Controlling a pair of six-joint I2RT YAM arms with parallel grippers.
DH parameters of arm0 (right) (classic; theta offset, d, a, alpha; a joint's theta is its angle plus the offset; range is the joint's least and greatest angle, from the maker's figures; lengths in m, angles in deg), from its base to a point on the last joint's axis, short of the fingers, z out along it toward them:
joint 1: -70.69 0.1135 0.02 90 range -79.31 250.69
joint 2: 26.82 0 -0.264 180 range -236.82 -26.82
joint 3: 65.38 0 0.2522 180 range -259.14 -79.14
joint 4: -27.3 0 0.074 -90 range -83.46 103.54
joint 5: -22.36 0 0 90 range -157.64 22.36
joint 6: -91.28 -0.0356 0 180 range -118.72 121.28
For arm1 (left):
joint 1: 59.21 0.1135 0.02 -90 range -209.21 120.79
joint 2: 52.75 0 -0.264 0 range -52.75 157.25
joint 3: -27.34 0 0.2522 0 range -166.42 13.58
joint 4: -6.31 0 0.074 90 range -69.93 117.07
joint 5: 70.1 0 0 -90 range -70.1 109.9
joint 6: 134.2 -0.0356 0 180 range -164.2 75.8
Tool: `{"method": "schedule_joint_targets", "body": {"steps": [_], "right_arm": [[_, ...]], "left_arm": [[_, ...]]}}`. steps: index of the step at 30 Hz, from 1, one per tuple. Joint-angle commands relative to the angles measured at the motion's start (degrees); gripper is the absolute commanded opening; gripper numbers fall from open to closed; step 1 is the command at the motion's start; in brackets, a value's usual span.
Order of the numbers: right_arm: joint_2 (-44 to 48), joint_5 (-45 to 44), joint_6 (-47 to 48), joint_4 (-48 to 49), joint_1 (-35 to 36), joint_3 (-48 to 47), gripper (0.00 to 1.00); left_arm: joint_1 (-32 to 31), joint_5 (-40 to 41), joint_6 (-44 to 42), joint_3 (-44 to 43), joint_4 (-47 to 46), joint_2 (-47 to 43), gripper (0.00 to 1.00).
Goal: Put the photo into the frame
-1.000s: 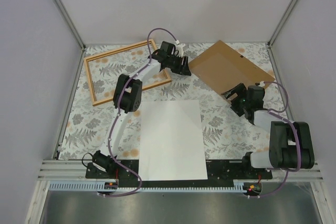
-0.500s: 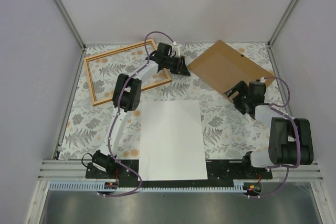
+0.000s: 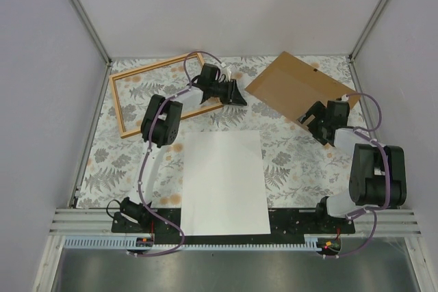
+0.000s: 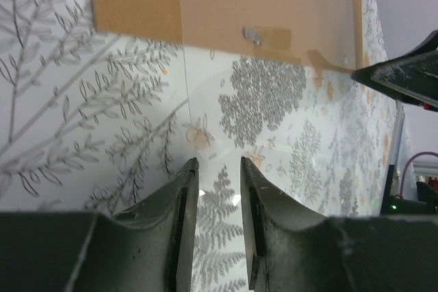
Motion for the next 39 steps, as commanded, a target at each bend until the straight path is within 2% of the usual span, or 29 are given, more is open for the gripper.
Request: {"method": "schedule_joint_targets", "body": {"steps": [1, 12, 19, 23, 30, 39], "right_arm": [[-4.1, 12.2, -2.5, 5.9, 2.3, -1.4, 0.98], [-5.2, 19.2, -2.7, 9.7, 2.5, -0.5, 0.98], [-4.1, 19.5, -2.1, 8.4, 2.5, -0.7, 0.98], [-2.4, 19.1, -1.9, 7.6, 2.4, -0.4, 0.98], [-0.5, 22.5, -2.0, 8.0, 2.1, -1.0, 0.98], [-1.6, 36.4, -10.8, 22.5, 1.5, 1.9, 0.98]], "left_arm": [[-8.1, -14.4, 8.2, 7.2, -2.2, -4.7, 0.35], [-10.9, -14.9, 12.6, 8.5, -7.4, -4.1, 0.33], [-10.9, -13.9, 13.4, 8.8, -8.1, -4.7, 0.33], [-9.9, -12.1, 12.0, 9.5, -6.3, -6.7, 0.37], [-7.3, -4.0, 2.3, 8.6, 8.6, -11.3, 0.37], [-6.7, 8.9, -9.0, 1.0, 28.1, -7.9, 0.36]]}}
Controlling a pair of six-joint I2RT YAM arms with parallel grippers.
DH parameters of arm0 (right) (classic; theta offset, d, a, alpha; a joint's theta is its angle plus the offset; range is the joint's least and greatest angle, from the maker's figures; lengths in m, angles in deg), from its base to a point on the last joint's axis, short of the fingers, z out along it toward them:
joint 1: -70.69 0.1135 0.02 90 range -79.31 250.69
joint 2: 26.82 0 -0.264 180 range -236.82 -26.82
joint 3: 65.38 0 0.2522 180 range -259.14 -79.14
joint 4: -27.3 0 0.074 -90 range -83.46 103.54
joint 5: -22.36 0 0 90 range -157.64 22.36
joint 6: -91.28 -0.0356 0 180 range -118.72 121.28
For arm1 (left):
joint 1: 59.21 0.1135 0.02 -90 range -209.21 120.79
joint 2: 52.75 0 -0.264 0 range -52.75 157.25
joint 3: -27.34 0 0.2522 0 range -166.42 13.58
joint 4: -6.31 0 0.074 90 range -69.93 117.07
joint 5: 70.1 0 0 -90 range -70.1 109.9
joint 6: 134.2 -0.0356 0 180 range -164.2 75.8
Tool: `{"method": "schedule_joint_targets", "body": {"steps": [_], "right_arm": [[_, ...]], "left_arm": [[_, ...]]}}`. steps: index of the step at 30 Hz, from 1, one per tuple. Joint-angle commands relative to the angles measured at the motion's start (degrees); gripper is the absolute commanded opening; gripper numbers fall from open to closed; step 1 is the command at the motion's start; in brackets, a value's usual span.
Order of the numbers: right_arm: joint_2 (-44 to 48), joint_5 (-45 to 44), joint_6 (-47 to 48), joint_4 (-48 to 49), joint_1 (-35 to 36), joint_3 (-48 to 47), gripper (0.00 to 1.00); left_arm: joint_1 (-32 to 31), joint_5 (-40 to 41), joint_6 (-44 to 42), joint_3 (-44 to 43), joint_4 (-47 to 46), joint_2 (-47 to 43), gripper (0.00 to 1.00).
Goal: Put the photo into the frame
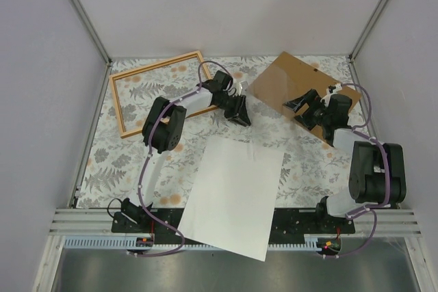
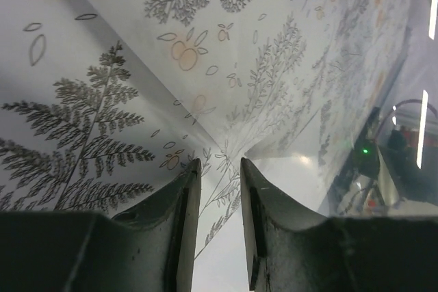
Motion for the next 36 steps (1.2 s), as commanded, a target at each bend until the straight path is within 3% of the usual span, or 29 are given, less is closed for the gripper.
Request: {"method": "schedule_joint_targets", "body": {"steps": [1, 10, 15, 22, 28, 31, 33, 36], "right_arm": [[0.1, 14.4, -6.3, 5.7, 1.4, 2.1, 0.98], [4.8, 18.6, -12.6, 9.0, 1.2, -0.2, 0.98], [7.5, 15.8, -6.2, -4.1, 1.4, -5.5, 0.94], [11.3, 3.4, 5.9, -28.1, 1.4, -8.8, 0.69], [15.7, -6.4, 11.7, -37.3, 1.4, -10.1, 0.28], [16.4, -9.4, 13.3, -40.6, 1.4, -12.4, 0.11], [17.3, -10.4, 14.1, -41.8, 1.4, -13.8, 0.03], [18.7, -10.5, 14.2, -43.3, 1.4, -16.3, 0.0]], "left_arm": [[-1.0, 8.9, -8.0, -5.9, 9.1, -0.2, 0.36], [-1.1, 15.7, -11.1, -8.1, 14.5, 0.1, 0.36], [-1.0, 16.2, -11.7, -8.6, 15.1, -0.3, 0.36], [-1.0, 16.3, -12.0, -9.7, 15.5, -0.7, 0.35], [-1.0, 17.8, -12.1, -12.8, 16.9, -2.4, 0.35], [-1.0, 23.0, -9.2, -13.3, 17.1, -5.2, 0.37], [-1.0, 31.2, -5.5, -12.5, 17.3, -8.1, 0.41], [0.9, 43.3, 0.8, -8.8, 16.7, -13.4, 0.6]]}}
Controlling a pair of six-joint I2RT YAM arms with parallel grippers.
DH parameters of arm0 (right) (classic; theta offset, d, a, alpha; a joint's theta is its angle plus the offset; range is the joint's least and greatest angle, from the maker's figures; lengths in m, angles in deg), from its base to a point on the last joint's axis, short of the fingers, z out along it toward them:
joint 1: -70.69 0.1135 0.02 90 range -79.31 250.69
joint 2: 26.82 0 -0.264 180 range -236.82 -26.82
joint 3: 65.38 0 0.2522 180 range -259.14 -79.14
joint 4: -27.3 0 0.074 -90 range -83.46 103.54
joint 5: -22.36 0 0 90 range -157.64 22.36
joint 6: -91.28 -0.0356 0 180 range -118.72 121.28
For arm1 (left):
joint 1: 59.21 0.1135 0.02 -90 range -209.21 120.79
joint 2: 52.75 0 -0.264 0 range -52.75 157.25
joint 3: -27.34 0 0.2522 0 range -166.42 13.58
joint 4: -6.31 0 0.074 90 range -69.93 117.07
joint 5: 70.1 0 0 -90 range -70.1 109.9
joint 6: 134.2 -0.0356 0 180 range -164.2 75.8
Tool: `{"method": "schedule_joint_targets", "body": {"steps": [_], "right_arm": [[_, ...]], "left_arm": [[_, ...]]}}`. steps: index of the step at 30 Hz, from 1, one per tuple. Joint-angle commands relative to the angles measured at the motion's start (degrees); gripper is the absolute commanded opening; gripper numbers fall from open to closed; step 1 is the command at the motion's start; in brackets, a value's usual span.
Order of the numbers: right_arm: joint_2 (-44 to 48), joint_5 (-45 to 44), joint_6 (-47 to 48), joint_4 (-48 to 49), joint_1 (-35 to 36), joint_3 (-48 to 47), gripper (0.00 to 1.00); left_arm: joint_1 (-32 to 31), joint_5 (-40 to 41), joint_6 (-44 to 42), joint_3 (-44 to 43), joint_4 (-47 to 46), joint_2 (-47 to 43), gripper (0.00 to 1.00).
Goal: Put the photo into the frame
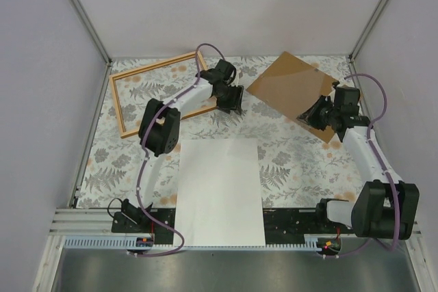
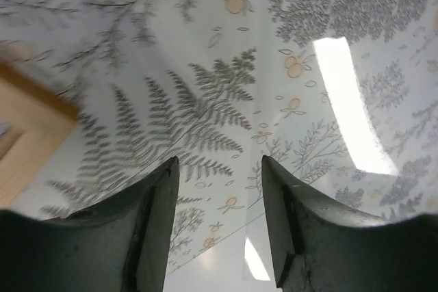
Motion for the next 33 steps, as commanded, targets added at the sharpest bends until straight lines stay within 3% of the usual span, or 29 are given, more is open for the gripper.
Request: {"method": "schedule_joint_targets", "body": {"steps": [1, 6, 10, 12, 20, 27, 32, 33], "right_arm": [[3.9, -3.2, 3.0, -3.6, 0.1, -6.3, 0.0], [7.1, -1.2, 2.7, -5.8, 0.1, -10.4, 0.0], [9.4, 0.2, 1.9, -8.7, 0.1, -14.4, 0.0], [10.7, 1.0, 1.6, -10.2, 0.2, -16.4, 0.0], [15.0, 0.8, 3.5, -16.3, 0.1, -20.0, 0.0], [15.8, 0.5, 3.7, -17.0, 0.2, -19.8, 0.01], [15.8, 0.6, 3.7, -17.3, 0.1, -20.8, 0.01], [15.8, 0.7, 3.7, -17.5, 0.1, -21.1, 0.01]], "left_arm": [[2.6, 18.8, 9.1, 2.9, -1.1, -12.2, 0.61], [6.9, 27.1, 9.4, -2.1, 0.7, -8.8, 0.74], [8.1, 28.7, 7.5, -22.0, 8.5, 5.1, 0.81], [8.3, 30.5, 7.4, -27.8, 9.6, 10.0, 0.84], [7.7, 33.7, 6.6, -18.6, -3.6, 9.8, 0.83], [6.3, 34.5, 5.2, -16.4, -5.4, 9.6, 0.78], [5.3, 35.3, 3.7, -15.8, -4.6, 11.6, 0.57], [5.3, 35.2, 3.6, -15.8, -4.6, 12.0, 0.49]]}}
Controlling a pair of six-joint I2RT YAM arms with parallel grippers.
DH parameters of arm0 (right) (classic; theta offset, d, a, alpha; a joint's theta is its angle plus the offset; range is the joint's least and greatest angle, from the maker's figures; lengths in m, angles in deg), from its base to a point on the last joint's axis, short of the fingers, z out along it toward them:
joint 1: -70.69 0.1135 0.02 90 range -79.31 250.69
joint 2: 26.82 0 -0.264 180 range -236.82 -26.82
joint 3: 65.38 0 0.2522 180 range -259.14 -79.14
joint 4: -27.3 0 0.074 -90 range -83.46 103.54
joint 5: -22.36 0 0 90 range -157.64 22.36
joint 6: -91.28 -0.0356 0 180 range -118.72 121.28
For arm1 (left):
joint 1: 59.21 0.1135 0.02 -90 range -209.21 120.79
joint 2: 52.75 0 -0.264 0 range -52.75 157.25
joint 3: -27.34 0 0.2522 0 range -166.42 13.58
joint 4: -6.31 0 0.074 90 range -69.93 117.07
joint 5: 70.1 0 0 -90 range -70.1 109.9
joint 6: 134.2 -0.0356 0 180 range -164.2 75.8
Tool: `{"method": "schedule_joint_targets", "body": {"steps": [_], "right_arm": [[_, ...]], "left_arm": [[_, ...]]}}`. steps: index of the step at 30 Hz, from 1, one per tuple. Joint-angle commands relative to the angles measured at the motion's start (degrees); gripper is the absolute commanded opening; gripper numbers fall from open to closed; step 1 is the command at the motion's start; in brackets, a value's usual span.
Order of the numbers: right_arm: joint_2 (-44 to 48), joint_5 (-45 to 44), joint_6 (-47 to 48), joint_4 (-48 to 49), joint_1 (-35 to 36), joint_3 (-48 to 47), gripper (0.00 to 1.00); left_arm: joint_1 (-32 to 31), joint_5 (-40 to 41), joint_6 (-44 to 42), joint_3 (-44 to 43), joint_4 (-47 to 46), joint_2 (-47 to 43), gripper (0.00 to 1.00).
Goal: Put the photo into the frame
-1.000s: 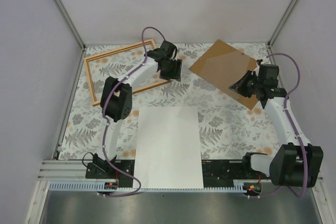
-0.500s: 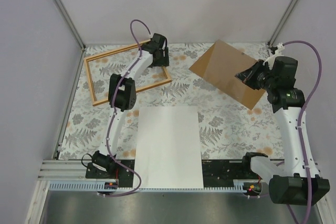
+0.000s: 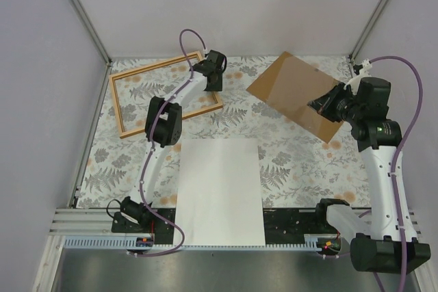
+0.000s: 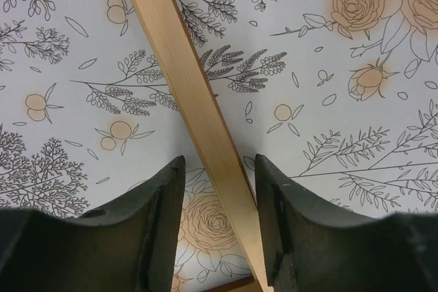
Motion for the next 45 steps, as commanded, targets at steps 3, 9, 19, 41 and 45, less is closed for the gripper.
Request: {"method": "schedule_joint_targets", "body": {"steps": [3, 9, 19, 41, 45], "right_arm": [[0.7, 0.7, 1.2, 0.5, 0.2, -4.2, 0.01], [0.0, 0.4, 2.5, 0.0, 0.2, -5.2, 0.02], [-3.8, -3.0, 3.3, -0.9, 0.2, -10.8, 0.02], [-0.6, -15.9, 5.3, -9.3, -0.3, -22.5, 0.02], [0.5, -15.8, 5.1, -8.8, -0.3, -21.4, 0.02]], "left_arm": [[-0.7, 1.4, -2.3, 1.1, -1.2, 0.9, 0.24], [-1.4, 5.0, -5.9, 5.6, 0.0, -7.5, 0.02], [-13.3, 6.3, -17.4, 28.5, 3.8, -38.7, 0.02], [-55.8, 29.8, -2.1, 84.2, -35.8, -59.1, 0.02], [-56.6, 32.2, -3.8, 93.5, -52.6, -57.2, 0.02]]}}
